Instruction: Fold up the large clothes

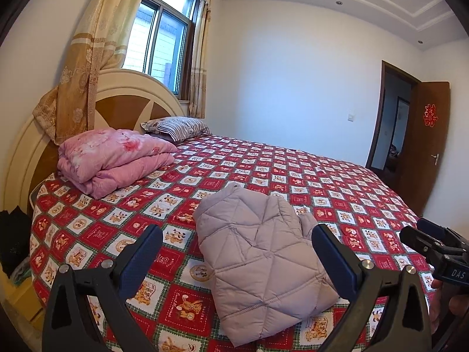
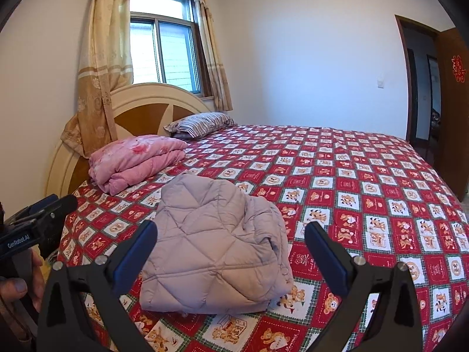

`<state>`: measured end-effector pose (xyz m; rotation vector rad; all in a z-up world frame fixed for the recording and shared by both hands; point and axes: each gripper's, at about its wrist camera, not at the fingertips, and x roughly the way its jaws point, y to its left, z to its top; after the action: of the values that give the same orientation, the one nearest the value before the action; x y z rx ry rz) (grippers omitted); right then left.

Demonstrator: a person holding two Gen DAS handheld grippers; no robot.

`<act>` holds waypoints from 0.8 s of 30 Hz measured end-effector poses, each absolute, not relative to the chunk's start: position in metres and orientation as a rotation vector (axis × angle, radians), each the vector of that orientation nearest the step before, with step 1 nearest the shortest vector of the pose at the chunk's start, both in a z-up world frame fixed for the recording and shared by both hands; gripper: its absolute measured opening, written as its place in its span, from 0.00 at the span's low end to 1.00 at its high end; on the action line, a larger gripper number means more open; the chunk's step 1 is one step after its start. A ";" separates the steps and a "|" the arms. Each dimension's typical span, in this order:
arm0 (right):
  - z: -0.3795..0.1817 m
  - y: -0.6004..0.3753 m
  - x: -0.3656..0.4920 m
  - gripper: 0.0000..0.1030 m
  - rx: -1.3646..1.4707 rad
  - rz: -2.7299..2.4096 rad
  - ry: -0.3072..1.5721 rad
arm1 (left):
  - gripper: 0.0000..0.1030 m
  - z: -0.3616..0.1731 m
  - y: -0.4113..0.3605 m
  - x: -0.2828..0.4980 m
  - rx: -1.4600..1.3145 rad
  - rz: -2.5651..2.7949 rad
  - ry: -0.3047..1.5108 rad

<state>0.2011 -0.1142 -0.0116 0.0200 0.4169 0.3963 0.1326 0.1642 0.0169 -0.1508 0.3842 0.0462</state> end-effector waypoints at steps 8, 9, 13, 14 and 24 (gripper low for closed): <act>-0.010 -0.108 0.191 1.00 -0.010 0.411 0.398 | 0.99 0.013 0.163 0.132 -0.150 0.035 0.390; -0.010 -0.107 0.190 1.00 -0.012 0.412 0.397 | 0.99 0.013 0.163 0.132 -0.150 0.033 0.391; -0.010 -0.107 0.188 1.00 -0.012 0.418 0.396 | 0.99 0.013 0.163 0.132 -0.150 0.031 0.391; -0.010 -0.107 0.188 1.00 -0.014 0.418 0.395 | 0.99 0.013 0.163 0.131 -0.150 0.031 0.390; -0.010 -0.105 0.187 1.00 -0.012 0.417 0.395 | 0.99 0.013 0.162 0.132 -0.150 0.032 0.391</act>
<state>0.1869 -0.1053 -0.0102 -0.0118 0.3949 0.4174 0.1315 0.1624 0.0127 -0.1505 0.3909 0.0319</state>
